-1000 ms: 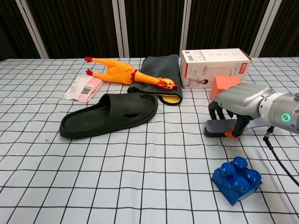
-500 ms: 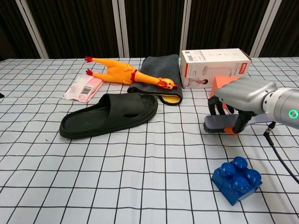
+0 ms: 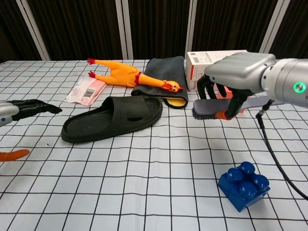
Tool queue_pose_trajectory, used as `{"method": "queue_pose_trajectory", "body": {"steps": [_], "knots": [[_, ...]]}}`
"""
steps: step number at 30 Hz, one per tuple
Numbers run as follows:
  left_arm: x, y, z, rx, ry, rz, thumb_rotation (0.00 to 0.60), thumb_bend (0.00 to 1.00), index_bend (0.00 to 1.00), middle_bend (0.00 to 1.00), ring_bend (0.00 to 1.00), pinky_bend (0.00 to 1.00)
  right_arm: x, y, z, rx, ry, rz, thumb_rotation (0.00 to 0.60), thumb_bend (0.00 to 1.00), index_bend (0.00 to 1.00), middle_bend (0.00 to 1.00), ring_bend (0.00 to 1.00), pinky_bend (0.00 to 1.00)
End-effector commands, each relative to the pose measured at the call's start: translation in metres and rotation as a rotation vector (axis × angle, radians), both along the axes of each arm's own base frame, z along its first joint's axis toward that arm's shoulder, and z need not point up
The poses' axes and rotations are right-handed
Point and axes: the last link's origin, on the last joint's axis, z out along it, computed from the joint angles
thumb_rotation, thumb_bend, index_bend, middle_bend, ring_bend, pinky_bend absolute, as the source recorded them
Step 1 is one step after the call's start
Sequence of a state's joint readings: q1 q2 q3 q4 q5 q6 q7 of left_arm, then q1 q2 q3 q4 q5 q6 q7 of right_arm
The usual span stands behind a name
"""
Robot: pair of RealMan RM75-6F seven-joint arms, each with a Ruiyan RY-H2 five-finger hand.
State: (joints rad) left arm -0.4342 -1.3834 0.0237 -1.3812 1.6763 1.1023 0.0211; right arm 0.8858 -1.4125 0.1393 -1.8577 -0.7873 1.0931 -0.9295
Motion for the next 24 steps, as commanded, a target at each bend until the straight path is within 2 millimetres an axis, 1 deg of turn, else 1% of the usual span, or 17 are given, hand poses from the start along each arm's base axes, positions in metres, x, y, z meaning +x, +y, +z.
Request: {"method": "queue_pose_trajectory", "body": {"steps": [1,6,13,18,24], "knots": [[0.015,0.016,-0.01,-0.033,-0.001,0.011,0.587,0.46,0.0,0.06,0.04,0.09,0.022,-0.002,-0.004,0.029,-0.033,0.019,0.6,0.59,0.66,0.47,0.45,0.52],[0.029,0.026,-0.019,-0.064,-0.013,0.017,0.57,0.44,0.0,0.06,0.04,0.08,0.055,-0.004,-0.016,0.078,-0.085,0.04,0.6,0.59,0.66,0.47,0.45,0.52],[0.035,0.031,-0.028,-0.09,0.0,0.027,0.569,0.45,0.0,0.06,0.04,0.07,0.092,0.003,-0.034,0.146,-0.143,0.066,0.6,0.59,0.67,0.48,0.47,0.54],[0.034,0.034,-0.033,-0.103,0.023,0.043,0.567,0.47,0.0,0.06,0.04,0.07,0.107,0.002,-0.055,0.165,-0.157,0.073,0.6,0.59,0.67,0.48,0.47,0.54],[0.034,0.036,-0.033,-0.109,0.043,0.053,0.565,0.51,0.0,0.06,0.04,0.07,0.119,-0.009,-0.076,0.151,-0.193,0.074,0.6,0.59,0.69,0.49,0.47,0.55]]}}
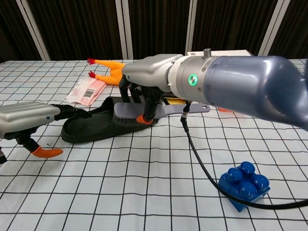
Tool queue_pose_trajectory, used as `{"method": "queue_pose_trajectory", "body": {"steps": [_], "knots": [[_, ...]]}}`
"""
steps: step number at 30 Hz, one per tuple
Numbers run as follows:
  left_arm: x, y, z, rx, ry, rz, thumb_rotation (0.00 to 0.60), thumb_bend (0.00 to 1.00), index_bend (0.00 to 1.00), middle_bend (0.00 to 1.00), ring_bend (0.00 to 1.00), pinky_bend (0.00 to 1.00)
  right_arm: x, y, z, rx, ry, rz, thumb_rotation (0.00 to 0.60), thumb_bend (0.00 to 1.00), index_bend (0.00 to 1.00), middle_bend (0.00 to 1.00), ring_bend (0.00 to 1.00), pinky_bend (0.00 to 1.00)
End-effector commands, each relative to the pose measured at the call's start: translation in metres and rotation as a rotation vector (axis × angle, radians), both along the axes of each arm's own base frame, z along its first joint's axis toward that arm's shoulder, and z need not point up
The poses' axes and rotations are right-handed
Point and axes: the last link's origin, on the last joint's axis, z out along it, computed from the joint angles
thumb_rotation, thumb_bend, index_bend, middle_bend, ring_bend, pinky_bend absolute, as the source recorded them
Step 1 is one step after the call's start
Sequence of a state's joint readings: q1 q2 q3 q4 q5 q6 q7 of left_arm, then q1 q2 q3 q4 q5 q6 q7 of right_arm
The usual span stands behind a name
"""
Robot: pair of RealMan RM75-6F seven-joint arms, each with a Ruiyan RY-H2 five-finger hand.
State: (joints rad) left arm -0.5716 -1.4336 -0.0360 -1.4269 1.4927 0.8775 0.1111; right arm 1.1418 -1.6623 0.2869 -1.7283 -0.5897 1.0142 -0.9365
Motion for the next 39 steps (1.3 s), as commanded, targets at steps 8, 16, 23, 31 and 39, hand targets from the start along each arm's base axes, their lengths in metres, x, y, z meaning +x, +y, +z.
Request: {"method": "queue_pose_trajectory", "body": {"steps": [8,16,23,31,39], "knots": [[-0.002,0.007,-0.005,-0.039,0.023,0.033,0.54,0.52,0.0,0.05,0.04,0.07,0.011,-0.023,-0.023,-0.034,-0.034,-0.01,0.6,0.59,0.69,0.49,0.47,0.55],[-0.004,0.011,-0.007,-0.069,0.036,0.06,0.541,0.53,0.0,0.06,0.04,0.07,0.012,-0.031,-0.028,-0.04,-0.064,-0.026,0.6,0.59,0.7,0.5,0.48,0.55],[-0.003,0.017,-0.009,-0.081,0.041,0.069,0.539,0.53,0.0,0.06,0.04,0.07,0.024,-0.025,-0.035,-0.041,-0.095,0.005,0.6,0.59,0.7,0.5,0.48,0.55],[-0.003,0.019,-0.01,-0.086,0.049,0.069,0.538,0.53,0.0,0.06,0.04,0.07,0.029,-0.022,-0.045,-0.044,-0.109,0.009,0.6,0.59,0.7,0.5,0.48,0.55],[-0.003,0.019,-0.012,-0.093,0.058,0.066,0.538,0.53,0.0,0.06,0.04,0.07,0.021,-0.033,-0.05,-0.07,-0.091,-0.006,0.6,0.59,0.71,0.51,0.49,0.56]]}}
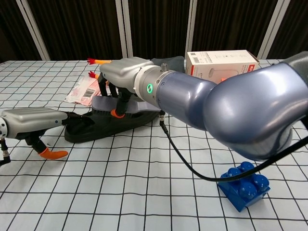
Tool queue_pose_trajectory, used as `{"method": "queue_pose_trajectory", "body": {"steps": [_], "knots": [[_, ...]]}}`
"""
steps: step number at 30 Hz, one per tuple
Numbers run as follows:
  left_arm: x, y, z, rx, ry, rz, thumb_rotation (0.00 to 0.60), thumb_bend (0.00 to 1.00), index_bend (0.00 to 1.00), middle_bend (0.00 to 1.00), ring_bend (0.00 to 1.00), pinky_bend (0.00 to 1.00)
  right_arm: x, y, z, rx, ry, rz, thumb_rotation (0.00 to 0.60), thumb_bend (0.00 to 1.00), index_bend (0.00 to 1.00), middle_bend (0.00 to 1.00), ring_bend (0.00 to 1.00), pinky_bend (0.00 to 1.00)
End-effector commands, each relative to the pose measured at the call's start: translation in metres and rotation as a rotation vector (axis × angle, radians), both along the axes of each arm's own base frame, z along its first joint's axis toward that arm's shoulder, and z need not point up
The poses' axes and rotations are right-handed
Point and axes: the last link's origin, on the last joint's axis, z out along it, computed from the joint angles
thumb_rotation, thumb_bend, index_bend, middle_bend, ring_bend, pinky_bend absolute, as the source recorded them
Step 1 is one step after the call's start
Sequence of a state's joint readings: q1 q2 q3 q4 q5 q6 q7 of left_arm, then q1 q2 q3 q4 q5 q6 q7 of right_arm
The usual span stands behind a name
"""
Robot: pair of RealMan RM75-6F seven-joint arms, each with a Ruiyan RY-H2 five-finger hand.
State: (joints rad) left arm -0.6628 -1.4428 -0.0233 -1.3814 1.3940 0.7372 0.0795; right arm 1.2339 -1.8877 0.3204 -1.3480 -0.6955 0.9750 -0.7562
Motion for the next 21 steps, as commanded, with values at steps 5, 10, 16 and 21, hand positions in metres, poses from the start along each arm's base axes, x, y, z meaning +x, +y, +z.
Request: {"method": "queue_pose_trajectory", "body": {"steps": [5,10,16,21], "knots": [[-0.002,-0.001,0.0,0.0,0.011,0.001,0.539,0.53,0.0,0.06,0.04,0.07,-0.013,-0.011,-0.003,-0.013,0.01,-0.035,0.6,0.59,0.71,0.51,0.49,0.56],[-0.003,-0.001,0.0,0.004,0.016,0.002,0.54,0.53,0.0,0.06,0.04,0.07,-0.02,-0.016,-0.002,-0.03,0.026,-0.045,0.6,0.59,0.71,0.51,0.49,0.56],[-0.005,-0.002,0.0,0.006,0.023,0.007,0.537,0.53,0.0,0.06,0.04,0.07,-0.033,-0.021,0.001,-0.07,0.081,-0.042,0.6,0.59,0.71,0.51,0.49,0.56],[-0.005,-0.003,0.0,0.005,0.024,0.006,0.539,0.53,0.0,0.06,0.04,0.07,-0.04,-0.024,0.004,-0.084,0.104,-0.05,0.6,0.59,0.71,0.51,0.49,0.56]]}}
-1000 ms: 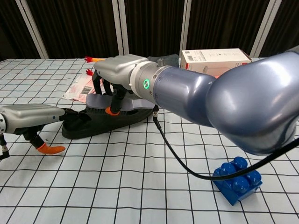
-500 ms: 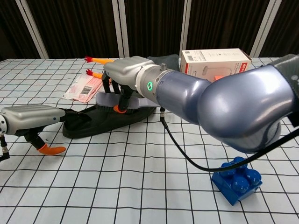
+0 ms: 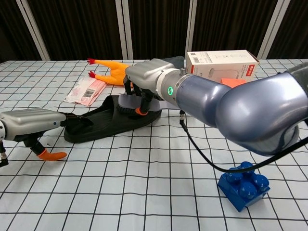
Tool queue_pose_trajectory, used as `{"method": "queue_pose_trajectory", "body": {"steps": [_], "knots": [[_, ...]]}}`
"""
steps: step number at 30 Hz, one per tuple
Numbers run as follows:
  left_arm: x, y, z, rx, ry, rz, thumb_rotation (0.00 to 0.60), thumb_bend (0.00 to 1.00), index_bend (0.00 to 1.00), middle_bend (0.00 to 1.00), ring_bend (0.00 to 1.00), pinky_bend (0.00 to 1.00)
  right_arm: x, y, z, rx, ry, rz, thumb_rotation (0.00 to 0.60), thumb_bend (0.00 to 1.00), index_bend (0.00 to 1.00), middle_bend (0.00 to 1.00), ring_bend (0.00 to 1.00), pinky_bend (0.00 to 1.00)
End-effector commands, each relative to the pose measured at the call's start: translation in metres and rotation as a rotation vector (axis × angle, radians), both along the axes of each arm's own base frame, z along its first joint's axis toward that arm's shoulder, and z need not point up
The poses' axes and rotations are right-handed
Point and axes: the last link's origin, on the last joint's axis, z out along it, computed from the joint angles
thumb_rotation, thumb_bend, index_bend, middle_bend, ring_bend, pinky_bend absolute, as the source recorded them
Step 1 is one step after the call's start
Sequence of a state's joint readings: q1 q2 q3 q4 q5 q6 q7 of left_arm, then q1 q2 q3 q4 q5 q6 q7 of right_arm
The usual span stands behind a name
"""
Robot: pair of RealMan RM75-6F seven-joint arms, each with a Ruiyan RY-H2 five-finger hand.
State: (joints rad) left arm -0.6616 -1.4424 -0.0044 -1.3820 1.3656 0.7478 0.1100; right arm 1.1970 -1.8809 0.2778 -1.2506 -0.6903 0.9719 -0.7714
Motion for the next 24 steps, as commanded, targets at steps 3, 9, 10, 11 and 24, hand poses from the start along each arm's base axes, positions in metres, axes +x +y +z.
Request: {"method": "queue_pose_trajectory", "body": {"steps": [3,9,10,11,24], "knots": [[0.001,-0.001,0.0,0.0,0.002,-0.005,0.537,0.53,0.0,0.06,0.04,0.07,-0.003,0.0,0.003,-0.009,0.016,0.0,0.6,0.59,0.71,0.51,0.49,0.56],[0.003,-0.002,-0.001,0.003,-0.002,-0.011,0.539,0.53,0.0,0.06,0.04,0.07,0.002,0.006,0.002,0.007,0.01,0.011,0.6,0.59,0.71,0.51,0.49,0.56],[0.004,-0.002,-0.001,0.003,-0.003,-0.012,0.538,0.53,0.0,0.06,0.04,0.07,0.003,0.008,0.001,0.011,0.009,0.014,0.6,0.59,0.71,0.51,0.49,0.56],[0.004,-0.002,-0.001,0.003,-0.003,-0.013,0.539,0.53,0.0,0.06,0.04,0.07,0.005,0.01,0.0,0.015,0.009,0.02,0.6,0.59,0.71,0.51,0.49,0.56],[0.006,-0.003,-0.002,0.003,0.0,-0.012,0.539,0.53,0.0,0.06,0.04,0.07,0.021,0.028,-0.009,0.045,0.014,0.084,0.6,0.59,0.71,0.51,0.49,0.56]]}}
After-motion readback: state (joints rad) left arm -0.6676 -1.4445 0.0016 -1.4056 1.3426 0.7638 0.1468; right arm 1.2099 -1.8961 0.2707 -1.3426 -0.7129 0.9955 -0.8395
